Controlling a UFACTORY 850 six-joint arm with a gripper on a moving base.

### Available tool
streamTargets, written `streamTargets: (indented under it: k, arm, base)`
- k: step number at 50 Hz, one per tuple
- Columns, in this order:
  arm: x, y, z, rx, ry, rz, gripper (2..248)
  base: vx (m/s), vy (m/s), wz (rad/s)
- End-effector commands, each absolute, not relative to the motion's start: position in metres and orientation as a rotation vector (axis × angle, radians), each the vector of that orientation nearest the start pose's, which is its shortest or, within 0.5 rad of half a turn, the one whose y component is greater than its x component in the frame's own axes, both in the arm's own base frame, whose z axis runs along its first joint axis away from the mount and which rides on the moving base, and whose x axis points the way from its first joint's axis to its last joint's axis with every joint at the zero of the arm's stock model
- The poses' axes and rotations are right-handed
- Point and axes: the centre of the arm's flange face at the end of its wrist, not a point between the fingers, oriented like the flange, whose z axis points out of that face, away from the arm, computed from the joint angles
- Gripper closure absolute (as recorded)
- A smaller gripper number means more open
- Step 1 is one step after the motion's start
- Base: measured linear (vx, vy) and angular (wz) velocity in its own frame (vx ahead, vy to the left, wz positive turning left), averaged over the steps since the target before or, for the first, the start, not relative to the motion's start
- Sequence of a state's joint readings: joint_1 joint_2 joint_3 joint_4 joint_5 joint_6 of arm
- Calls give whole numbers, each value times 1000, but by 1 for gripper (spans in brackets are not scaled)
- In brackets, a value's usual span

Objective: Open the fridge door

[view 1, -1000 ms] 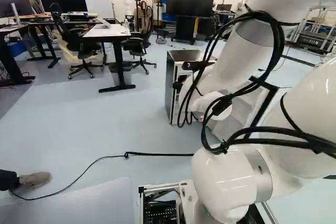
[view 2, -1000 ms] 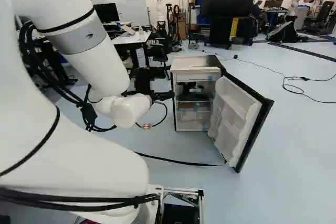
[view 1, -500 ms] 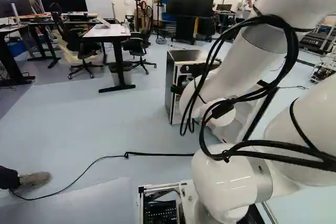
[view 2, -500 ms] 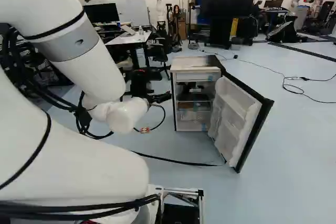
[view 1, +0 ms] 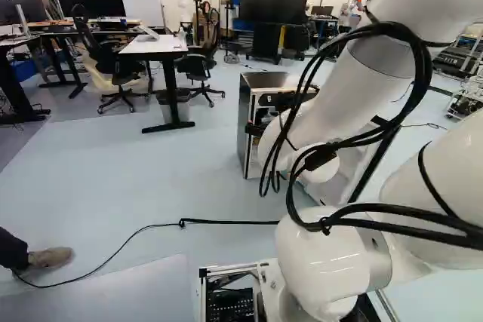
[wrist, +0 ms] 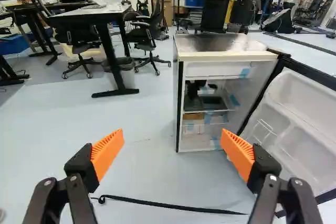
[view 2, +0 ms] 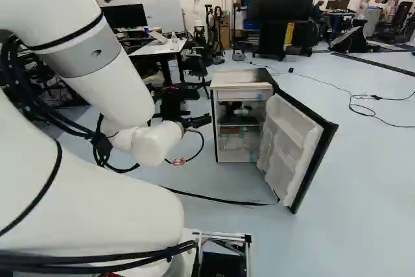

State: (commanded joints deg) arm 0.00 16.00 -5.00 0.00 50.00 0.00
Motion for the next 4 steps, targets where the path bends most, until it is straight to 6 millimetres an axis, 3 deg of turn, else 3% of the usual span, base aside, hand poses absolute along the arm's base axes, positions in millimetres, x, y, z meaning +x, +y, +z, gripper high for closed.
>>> streamTargets:
  k: [4]
  arm:
    - [270,0,366,-2558,0,-1824,3]
  base:
    - [0,0,0]
